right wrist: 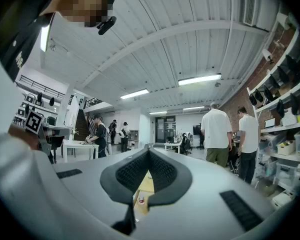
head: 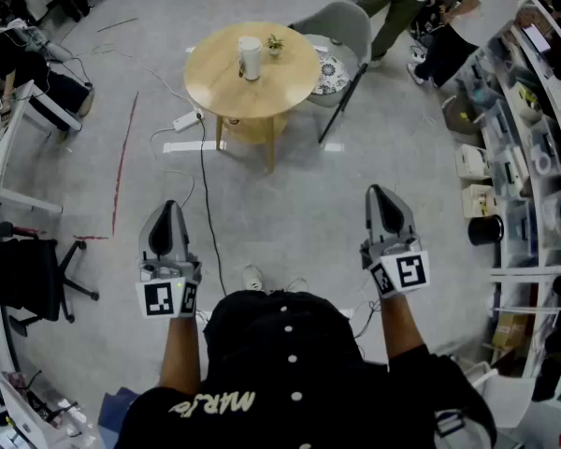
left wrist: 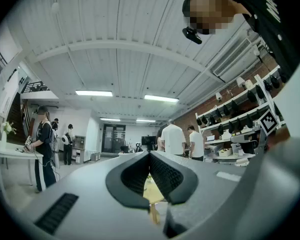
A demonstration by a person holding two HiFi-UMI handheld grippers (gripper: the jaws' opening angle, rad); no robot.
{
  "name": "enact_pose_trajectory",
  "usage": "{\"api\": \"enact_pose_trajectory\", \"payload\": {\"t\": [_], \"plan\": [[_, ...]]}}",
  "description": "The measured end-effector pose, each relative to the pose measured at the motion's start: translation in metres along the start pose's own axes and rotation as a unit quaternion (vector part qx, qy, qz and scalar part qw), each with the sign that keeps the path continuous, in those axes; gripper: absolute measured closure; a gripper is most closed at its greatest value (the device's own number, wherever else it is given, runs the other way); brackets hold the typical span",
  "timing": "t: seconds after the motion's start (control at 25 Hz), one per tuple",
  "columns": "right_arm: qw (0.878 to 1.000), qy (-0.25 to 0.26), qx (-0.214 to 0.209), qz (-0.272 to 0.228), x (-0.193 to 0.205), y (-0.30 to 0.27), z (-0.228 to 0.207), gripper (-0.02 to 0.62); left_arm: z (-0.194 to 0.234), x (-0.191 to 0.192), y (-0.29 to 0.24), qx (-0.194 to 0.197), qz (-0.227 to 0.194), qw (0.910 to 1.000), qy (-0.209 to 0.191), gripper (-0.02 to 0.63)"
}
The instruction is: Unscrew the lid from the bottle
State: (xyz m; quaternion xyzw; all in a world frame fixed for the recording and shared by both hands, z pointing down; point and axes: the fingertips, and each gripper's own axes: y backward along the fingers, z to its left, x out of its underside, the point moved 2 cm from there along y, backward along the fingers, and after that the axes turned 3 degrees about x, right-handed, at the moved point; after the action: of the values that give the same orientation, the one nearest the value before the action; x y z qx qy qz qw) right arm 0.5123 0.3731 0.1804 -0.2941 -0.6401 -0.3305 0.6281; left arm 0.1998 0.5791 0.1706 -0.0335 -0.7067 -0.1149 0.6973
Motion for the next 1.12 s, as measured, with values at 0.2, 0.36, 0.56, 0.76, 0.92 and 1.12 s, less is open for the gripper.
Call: {"api": "enact_pose_trajectory", "payload": {"t": [0.2,0.36,0.56,0.76,0.92,1.12], "plan": [[1.0,0.005,0.002,0.002,0.002,0.0,-0.001,0.597,-0.003,0.006,-0.001,0.006,0.01,0.9999,-0.005,0.603],[0.999,-0.034,0.016,-0.008,0.005,0.006,-0.007,0.598,-0.006,0.01,0.002,0.003,0.024,0.9997,-0.008,0.603],[1.0,-0.03,0.007,-0.004,0.01,0.006,0.0,0.595,-0.003,0.017,0.004,-0.003,0.039,0.9992,-0.009,0.603],[0.999,-0.048,-0.018,-0.011,0.008,-0.001,0.007,0.542,0.002,0.019,0.004,0.013,0.019,0.9992,-0.033,0.483],[0.998,-0.048,-0.018,-0.026,0.004,-0.009,0.012,0.25,0.018,0.022,0.001,0.001,0.021,0.9997,-0.009,0.204],[0.999,-0.021,-0.015,-0.022,0.002,-0.022,0.031,0.247,0.038,0.025,-0.002,0.009,0.035,0.9993,-0.005,0.198]]}}
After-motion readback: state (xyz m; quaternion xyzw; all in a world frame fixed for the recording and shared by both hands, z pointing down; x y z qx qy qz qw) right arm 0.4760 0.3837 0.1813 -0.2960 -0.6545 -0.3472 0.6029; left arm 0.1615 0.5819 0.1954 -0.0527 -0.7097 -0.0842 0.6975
